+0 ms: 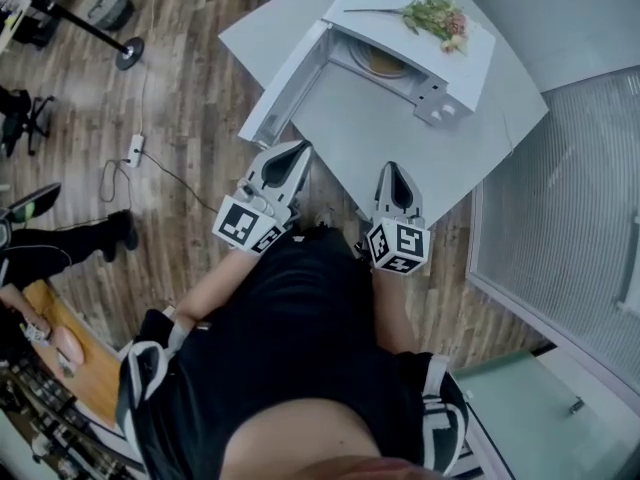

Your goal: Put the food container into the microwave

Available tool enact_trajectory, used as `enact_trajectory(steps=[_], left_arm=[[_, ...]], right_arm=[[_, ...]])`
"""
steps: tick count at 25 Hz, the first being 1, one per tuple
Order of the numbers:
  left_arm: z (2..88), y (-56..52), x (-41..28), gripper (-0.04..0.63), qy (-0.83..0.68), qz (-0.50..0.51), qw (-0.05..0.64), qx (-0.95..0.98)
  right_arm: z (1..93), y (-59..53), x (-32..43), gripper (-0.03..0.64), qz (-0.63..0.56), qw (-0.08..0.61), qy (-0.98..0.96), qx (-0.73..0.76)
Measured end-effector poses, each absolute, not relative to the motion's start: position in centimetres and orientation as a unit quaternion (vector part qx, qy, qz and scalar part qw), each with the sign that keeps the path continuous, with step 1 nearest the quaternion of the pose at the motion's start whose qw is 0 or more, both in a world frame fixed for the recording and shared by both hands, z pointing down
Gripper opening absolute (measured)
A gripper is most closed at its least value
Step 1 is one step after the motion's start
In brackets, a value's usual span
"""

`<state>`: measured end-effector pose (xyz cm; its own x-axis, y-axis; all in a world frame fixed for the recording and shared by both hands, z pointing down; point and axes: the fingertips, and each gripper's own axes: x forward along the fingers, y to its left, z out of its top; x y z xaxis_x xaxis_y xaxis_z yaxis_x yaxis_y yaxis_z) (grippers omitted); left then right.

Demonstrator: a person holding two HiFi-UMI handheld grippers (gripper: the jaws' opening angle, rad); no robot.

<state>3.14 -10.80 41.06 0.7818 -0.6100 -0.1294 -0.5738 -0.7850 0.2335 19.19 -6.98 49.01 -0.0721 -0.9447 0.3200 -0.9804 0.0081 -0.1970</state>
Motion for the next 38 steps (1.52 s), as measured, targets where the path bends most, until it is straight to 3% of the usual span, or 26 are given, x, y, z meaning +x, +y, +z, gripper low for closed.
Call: enact_trajectory(steps=[38], left_arm=[[40.3, -10.3, -1.2, 0.025, -0.268, -0.122, 0.096, 0.951]], right_arm=[[46.4, -4.6, 14.2, 0.023, 0.171, 0.016, -0.687, 0.706]])
